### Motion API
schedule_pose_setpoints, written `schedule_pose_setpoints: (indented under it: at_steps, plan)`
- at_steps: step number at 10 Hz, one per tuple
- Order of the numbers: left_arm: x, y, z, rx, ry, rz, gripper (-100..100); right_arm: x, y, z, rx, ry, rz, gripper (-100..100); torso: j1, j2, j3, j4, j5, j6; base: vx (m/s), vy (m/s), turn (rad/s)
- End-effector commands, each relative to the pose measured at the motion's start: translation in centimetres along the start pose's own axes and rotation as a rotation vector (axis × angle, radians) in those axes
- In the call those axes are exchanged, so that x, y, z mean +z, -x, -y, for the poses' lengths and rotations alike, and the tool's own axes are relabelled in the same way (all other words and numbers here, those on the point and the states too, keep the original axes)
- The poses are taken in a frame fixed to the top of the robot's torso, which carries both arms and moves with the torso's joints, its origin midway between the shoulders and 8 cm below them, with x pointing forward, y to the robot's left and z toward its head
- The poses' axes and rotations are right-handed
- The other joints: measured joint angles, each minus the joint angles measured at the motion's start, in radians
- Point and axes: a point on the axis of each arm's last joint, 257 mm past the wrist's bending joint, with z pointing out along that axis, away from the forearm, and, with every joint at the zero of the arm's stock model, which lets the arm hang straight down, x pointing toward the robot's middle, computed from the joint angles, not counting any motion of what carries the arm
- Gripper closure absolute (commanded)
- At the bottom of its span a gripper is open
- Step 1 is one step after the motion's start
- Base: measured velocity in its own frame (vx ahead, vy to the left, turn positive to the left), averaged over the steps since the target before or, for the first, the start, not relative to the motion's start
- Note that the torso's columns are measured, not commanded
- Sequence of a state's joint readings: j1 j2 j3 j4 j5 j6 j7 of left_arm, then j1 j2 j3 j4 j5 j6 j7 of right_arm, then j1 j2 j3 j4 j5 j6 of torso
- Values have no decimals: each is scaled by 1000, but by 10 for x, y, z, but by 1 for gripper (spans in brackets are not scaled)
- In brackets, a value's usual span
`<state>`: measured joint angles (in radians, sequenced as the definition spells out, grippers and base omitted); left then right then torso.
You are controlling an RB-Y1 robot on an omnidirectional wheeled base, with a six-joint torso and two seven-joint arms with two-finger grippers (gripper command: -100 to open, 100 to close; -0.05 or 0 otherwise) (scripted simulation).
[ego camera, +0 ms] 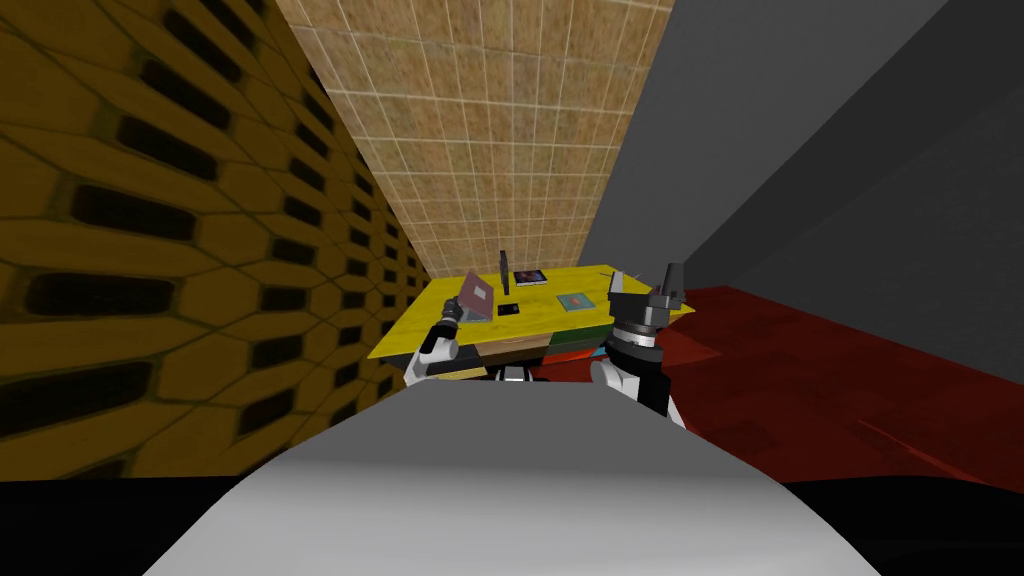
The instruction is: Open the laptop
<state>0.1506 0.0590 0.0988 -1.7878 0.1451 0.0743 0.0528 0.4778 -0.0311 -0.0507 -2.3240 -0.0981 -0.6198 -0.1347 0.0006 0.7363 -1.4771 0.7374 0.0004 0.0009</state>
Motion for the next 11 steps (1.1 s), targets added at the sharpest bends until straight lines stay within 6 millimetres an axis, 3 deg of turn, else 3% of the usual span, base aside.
schedule_pose_setpoints:
  at_steps: [1,3,5,6,11]
  plan:
    - [5,1,-11,-77,4,1,100,0,0,0,0,0,0,0,1,2,1,1,0,-1,-19,57,8]
    - [7,1,-15,-97,8,2,100,0,0,0,0,0,0,0,-1,2,1,1,-1,-1,-8,36,16]
    - [3,1,-33,-188,10,-2,100,0,0,0,0,0,0,0,-3,2,1,2,-1,0,5,40,-32]
    - [4,3,-17,-159,14,-2,-100,0,0,0,0,0,0,0,0,2,1,1,-1,-1,10,17,8]
    - [2,5,6,-159,15,-7,-100,0,0,0,0,0,0,0,-1,3,2,2,-1,-1,10,-21,15]
